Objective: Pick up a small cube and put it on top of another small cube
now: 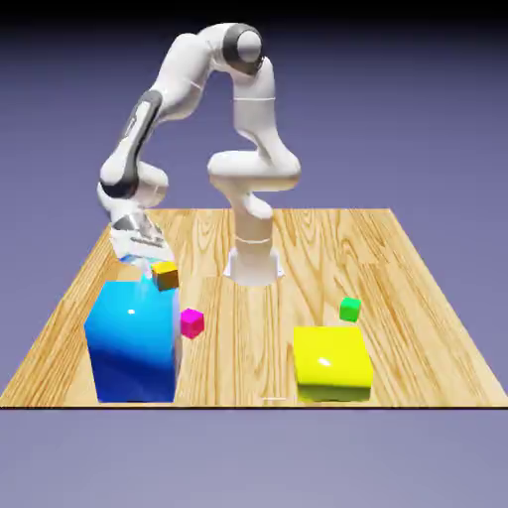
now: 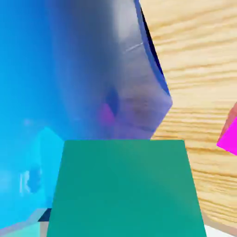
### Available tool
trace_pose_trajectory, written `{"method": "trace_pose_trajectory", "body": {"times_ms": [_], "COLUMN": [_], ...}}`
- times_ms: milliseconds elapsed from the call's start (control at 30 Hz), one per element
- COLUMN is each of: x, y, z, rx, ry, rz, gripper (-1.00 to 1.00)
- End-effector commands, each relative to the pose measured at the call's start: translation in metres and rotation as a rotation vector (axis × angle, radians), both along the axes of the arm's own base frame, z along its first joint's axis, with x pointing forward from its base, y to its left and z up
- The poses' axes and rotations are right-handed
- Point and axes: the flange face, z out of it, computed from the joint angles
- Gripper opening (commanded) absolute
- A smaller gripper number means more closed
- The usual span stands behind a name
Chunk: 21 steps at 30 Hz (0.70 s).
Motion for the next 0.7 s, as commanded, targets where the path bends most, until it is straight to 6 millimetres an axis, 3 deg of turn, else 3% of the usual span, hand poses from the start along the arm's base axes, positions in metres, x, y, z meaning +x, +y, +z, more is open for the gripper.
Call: {"method": "trace_pose_trajectory", "body": {"times_ms": [0,267,300,333,567,600,667], "x": [-0.001,-0.010,-0.025,-0.025,-0.003,-0.003,-0.005], "y": [0.003,0.027,0.016,0.016,0.046,0.046,0.041], "z": [-0.003,-0.025,-0.025,-0.025,-0.079,-0.079,-0.071], "rx": [0.022,0.183,0.207,0.207,0.207,0.207,0.209], "ry": [0.039,0.347,0.353,0.353,0.353,0.353,0.352], "rz": [-0.004,-0.073,-0.139,-0.139,-0.139,-0.139,-0.138], "gripper": [-1.00,-1.00,-1.00,-1.00,-1.00,1.00,1.00]}}
